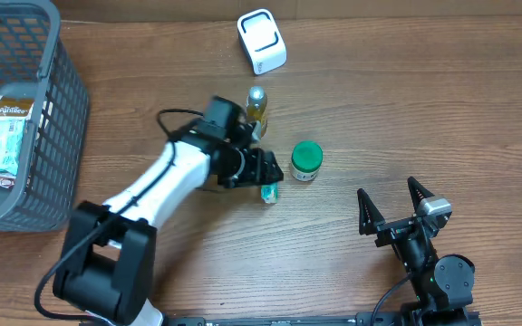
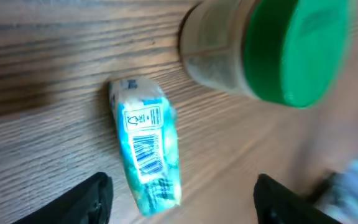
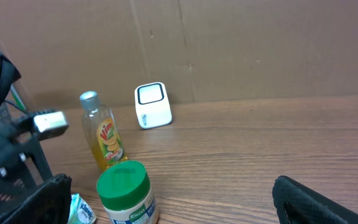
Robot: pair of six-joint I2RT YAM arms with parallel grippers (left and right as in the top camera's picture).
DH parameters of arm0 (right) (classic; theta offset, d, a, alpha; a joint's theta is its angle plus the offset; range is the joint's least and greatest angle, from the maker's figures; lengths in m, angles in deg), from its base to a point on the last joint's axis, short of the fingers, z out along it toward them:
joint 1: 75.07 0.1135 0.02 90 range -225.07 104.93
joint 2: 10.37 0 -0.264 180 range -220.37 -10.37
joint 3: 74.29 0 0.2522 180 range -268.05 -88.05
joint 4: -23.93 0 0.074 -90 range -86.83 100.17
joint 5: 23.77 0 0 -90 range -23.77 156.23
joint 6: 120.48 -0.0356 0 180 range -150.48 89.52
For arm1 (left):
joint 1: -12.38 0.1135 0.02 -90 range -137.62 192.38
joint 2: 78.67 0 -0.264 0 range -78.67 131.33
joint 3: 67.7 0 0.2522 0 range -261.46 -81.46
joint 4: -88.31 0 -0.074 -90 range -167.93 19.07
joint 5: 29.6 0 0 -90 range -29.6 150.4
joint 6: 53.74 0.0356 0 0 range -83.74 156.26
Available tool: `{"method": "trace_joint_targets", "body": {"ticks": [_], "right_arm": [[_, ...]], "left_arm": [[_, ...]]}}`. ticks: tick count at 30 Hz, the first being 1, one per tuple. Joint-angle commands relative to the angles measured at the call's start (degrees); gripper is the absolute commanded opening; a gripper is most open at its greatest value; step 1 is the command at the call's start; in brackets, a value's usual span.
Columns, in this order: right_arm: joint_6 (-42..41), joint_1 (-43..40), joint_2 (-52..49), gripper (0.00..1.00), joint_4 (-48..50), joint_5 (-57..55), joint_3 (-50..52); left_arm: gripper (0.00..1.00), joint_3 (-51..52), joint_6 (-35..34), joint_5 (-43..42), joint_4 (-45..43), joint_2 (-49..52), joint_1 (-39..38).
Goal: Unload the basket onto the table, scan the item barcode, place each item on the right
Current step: 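Set the tissue pack upright beside the jar and open the left gripper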
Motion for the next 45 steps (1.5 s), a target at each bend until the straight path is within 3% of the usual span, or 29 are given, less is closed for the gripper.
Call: {"method": "trace_joint_targets", "body": {"ticks": [1,5,7,13,14,17,18,25,40,45], "right_arm": [[-0.22,-0.22,0.46,1.0,0.17,-0.52,0.61],[-0.22,-0.22,0.46,1.0,0.17,-0.52,0.61],[-0.22,-0.22,0.46,1.0,0.17,-0.52,0.61],[-0.22,-0.22,0.46,1.0,0.17,-0.52,0.61],[-0.22,-0.22,0.46,1.0,0.17,-0.52,0.61],[-0.22,-0.22,0.46,1.0,0.17,-0.52,0.61],[-0.22,-0.22,0.46,1.0,0.17,-0.52,0.61],[-0.22,-0.22,0.46,1.0,0.17,-0.52,0.61],[-0.22,-0.22,0.46,1.0,0.17,-0.52,0.61],[-0.22,-0.22,0.46,1.0,0.17,-0.52,0.61]], "left_arm": [[0.77,0.09,-2.78,17.25,0.24,-0.98,-5.01],[0.82,0.09,-3.17,20.37,-0.48,-0.98,-6.38],[0.99,0.09,-3.13,20.44,-0.92,-0.96,-6.4],[1.0,0.09,-2.14,19.12,-1.97,-0.96,-6.36],[0.97,0.09,-1.6,19.12,-1.99,-0.96,-6.36],[0.63,0.11,-1.81,19.58,-2.03,-0.96,-6.69],[0.59,0.11,-2.36,19.61,-1.99,-0.87,-7.13],[0.61,0.11,-6.58,29.83,-1.79,-0.42,-11.08],[0.59,0.26,-10.64,32.92,-2.51,2.82,-14.64],[0.47,0.24,-10.62,32.87,-4.57,4.39,-14.67]]}}
